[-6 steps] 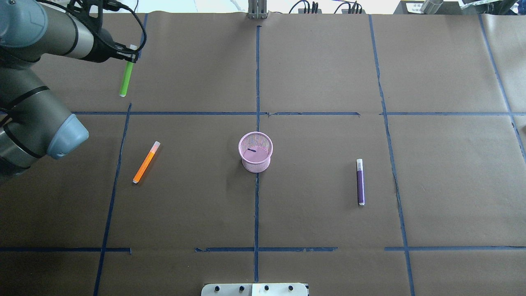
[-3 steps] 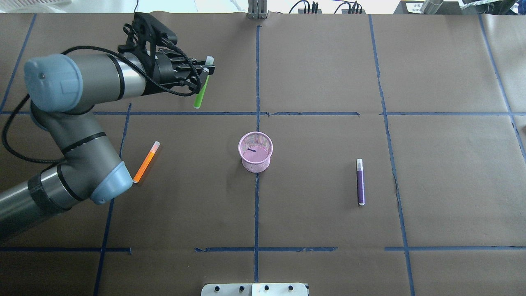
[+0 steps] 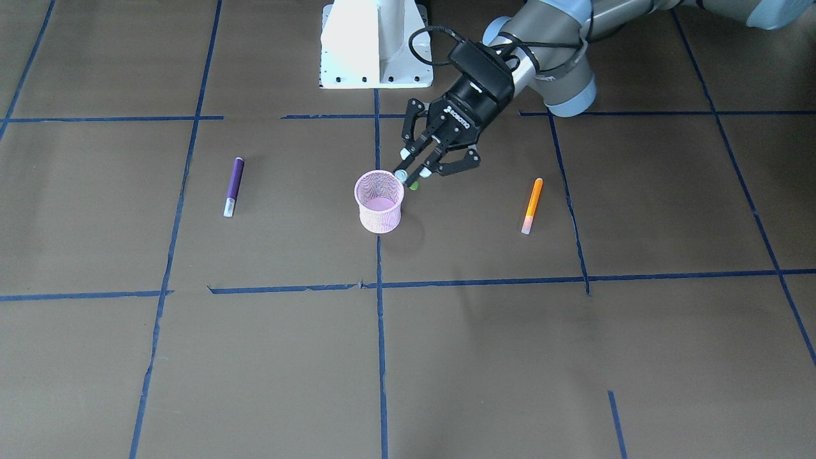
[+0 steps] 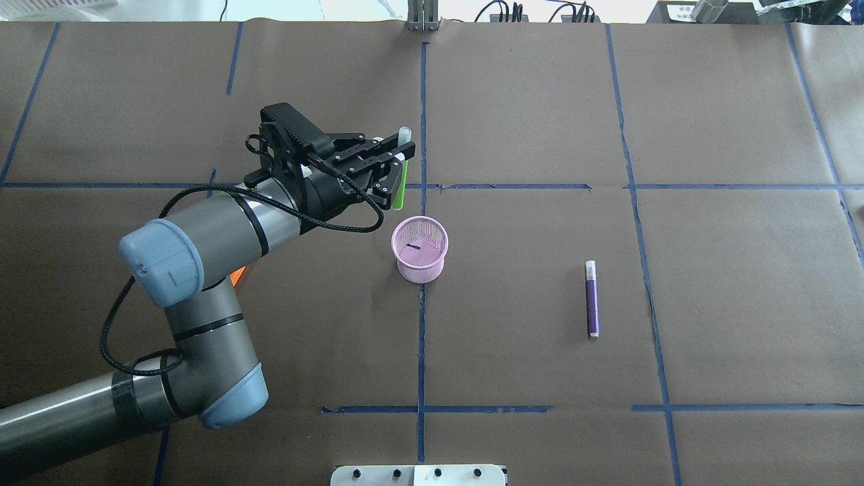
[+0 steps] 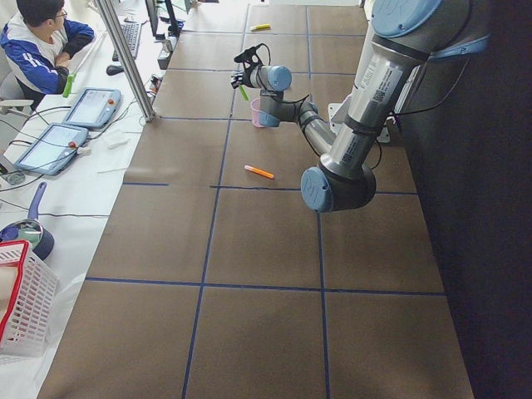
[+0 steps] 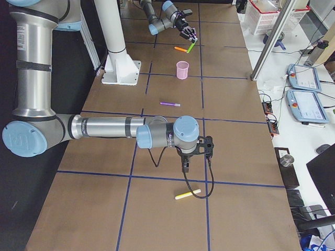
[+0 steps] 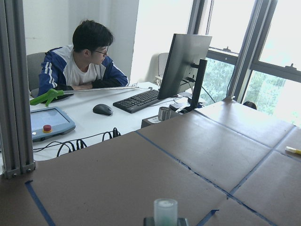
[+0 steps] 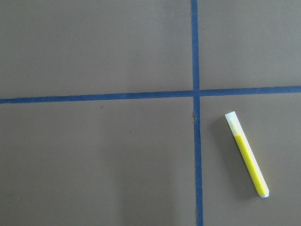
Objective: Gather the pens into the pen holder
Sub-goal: 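Lift the green marker with the left gripper and carry it over the pink cup, then lower the green marker into the pink cup and open the left gripper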
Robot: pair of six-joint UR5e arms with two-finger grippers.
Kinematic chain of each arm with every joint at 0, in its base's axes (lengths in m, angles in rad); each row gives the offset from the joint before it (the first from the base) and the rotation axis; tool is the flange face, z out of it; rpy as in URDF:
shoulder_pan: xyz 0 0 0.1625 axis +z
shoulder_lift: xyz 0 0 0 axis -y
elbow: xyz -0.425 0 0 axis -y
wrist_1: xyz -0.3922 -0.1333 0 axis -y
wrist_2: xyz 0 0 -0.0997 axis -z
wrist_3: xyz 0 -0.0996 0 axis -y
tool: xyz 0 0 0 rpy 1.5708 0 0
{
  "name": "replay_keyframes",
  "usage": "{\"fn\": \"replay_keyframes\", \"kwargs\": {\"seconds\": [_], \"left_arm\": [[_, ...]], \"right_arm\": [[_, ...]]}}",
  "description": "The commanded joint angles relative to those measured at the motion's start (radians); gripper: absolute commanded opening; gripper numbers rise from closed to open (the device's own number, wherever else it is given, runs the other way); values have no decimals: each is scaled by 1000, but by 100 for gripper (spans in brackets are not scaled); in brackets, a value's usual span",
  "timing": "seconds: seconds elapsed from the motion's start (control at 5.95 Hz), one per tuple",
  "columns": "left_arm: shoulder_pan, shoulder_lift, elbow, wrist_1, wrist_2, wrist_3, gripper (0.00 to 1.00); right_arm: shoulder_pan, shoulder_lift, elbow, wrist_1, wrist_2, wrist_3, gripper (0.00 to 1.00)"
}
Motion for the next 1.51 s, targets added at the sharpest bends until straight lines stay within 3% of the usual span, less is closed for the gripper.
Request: {"fn": "replay_keyframes", "kwargs": {"seconds": [0.0, 0.84, 1.01, 1.18, 1.35], "left_arm": [[41, -67, 182, -155, 101, 1, 0], [101, -54, 221, -202, 106, 7, 0], [102, -51, 226, -202, 106, 8, 9], [102, -51, 230, -202, 106, 10, 28], [104, -51, 230, -202, 102, 10, 64]], "right_arm": [[0, 0, 0, 0, 2, 0, 100], [0, 0, 0, 0, 4, 0, 100], [0, 0, 0, 0, 4, 0, 100], [0, 0, 0, 0, 4, 0, 100], [0, -1, 0, 0, 4, 0, 100]]}}
